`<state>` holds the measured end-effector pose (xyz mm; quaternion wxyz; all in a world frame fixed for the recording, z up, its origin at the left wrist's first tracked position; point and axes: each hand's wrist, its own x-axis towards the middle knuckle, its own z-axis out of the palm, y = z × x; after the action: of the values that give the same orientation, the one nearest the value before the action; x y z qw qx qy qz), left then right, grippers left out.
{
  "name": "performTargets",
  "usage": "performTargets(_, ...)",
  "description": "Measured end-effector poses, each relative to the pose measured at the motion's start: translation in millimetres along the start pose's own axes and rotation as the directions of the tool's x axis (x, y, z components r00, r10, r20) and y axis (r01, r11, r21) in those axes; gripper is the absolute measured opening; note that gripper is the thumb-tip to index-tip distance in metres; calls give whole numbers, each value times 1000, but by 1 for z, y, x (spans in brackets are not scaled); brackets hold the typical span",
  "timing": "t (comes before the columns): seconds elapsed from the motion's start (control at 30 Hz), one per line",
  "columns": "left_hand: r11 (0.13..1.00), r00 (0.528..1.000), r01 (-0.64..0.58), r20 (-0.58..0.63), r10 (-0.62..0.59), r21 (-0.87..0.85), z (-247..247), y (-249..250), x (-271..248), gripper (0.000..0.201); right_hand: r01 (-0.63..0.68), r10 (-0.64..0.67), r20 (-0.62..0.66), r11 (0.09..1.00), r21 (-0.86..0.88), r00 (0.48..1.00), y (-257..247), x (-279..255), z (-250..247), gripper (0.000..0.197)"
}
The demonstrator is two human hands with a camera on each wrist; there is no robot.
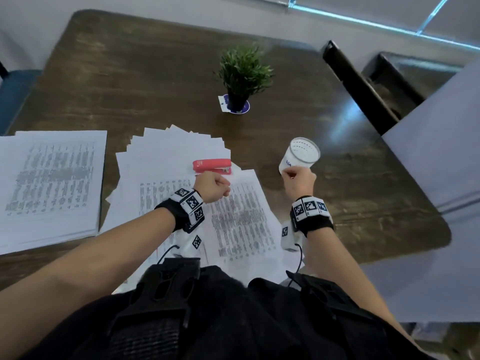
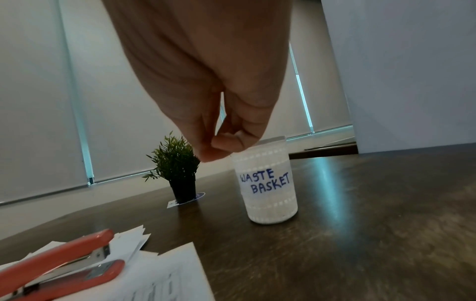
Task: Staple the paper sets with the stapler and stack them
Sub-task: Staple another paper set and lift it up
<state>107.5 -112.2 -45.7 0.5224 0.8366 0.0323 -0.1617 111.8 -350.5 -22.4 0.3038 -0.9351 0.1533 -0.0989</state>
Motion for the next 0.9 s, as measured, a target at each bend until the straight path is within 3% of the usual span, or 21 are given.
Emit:
performTargets(0.13,1000,1000,-6,-13,6,-11,30,13,0,10,62,-61,18,997,-37,998,12,28,-27,20)
performTargets(0.37,1000,991,5,-133,-4,11,72,27,5,9,169,-160,-135,984,56,978,16,91,-65,22)
performTargets(0.43,1000,988,8,-154,-8,-1,79,31,7,10,170,-164,-118,984,48,979,18,102,-62,24)
performTargets(0.6,1000,984,9,-178,-9,0,92,34,15,8,70,-69,110,998,-2,991,40,120,-41,28)
performTargets(0.83,994,992,-74,-92,81,77,102,72,31,9,144,-141,-34,982,125,989,35,131,-78,8)
performTargets(0.9,990,991,-98,-83,107,101,106,95,38,8,158,-159,-2,983,92,987,38,133,-81,8)
